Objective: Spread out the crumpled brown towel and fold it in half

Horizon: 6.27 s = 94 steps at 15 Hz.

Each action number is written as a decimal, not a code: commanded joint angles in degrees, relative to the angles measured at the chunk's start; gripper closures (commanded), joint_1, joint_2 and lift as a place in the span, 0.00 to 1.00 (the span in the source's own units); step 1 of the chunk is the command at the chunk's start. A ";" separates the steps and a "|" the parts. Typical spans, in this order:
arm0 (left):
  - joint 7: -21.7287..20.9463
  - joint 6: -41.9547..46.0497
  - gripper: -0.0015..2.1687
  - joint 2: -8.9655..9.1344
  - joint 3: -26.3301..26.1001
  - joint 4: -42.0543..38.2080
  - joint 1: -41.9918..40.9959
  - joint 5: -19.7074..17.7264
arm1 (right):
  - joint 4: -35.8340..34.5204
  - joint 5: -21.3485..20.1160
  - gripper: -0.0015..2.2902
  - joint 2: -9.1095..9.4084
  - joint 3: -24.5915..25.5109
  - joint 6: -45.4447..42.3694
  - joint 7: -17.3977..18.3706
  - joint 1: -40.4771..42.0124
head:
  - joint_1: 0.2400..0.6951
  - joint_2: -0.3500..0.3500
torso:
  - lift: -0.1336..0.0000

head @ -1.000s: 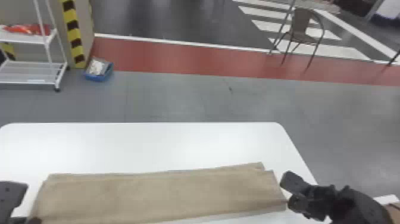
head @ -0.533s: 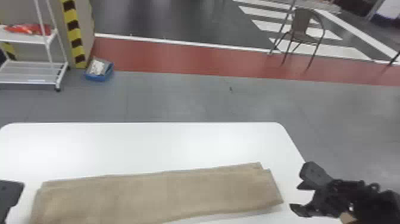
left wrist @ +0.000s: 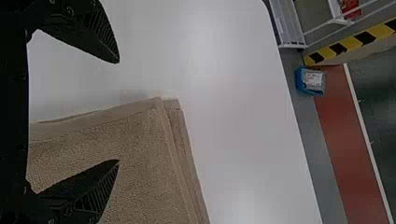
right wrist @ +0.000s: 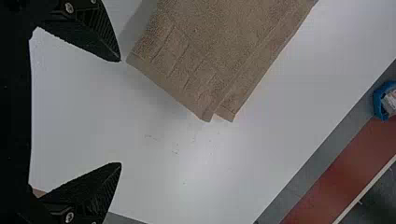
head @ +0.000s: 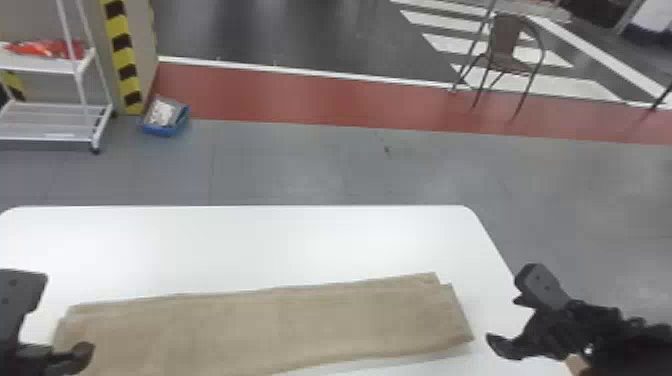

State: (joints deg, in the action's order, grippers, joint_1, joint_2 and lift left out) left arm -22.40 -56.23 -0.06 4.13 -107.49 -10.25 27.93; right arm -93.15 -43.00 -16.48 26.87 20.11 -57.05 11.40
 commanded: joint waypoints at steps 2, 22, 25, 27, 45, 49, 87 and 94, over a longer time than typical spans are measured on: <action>-2.47 -0.51 0.13 -0.03 0.53 3.86 4.27 -3.15 | 1.48 0.19 0.04 0.04 0.03 -0.11 0.80 -0.24 | 1.00 0.10 | 1.00; -13.63 -5.96 0.06 -0.73 11.07 16.78 14.91 -8.60 | 5.43 0.19 0.04 -0.22 0.64 -1.51 1.95 0.37 | 1.00 0.10 | 1.00; -14.16 -5.08 0.10 -0.91 11.43 19.33 16.32 -9.48 | 5.61 0.19 0.04 -0.31 0.64 -1.51 2.03 0.37 | 1.00 0.08 | 1.00; -16.44 -4.91 0.10 -1.00 12.66 22.50 18.69 -11.15 | 5.61 0.02 0.04 -0.31 0.64 -1.51 2.03 0.37 | 1.00 0.08 | 1.00; -14.77 -2.45 0.16 -2.23 14.94 26.19 20.62 -11.24 | 6.75 0.02 0.04 -0.75 -0.06 -1.51 1.95 0.11 | 1.00 0.12 | 1.00; -15.13 -3.15 0.21 -3.02 14.59 27.24 20.89 -10.71 | 6.84 0.02 0.04 -0.75 -0.41 -1.51 1.95 -0.06 | 1.00 0.12 | 1.00; -14.25 7.93 0.24 -3.20 16.00 21.70 13.15 -14.05 | 9.30 -0.77 0.04 -0.92 -2.00 -0.81 1.95 -2.96 | 1.00 0.16 | 1.00; -14.51 4.94 0.15 -3.11 15.47 21.79 12.80 -13.87 | 9.47 -1.04 0.04 -0.92 -2.17 -0.63 1.86 -3.23 | 1.00 0.16 | 1.00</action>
State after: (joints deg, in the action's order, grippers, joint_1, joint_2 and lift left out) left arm -37.00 -51.28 -3.16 19.68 -85.82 2.56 14.12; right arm -83.84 -43.99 -17.47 24.75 19.47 -55.19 8.20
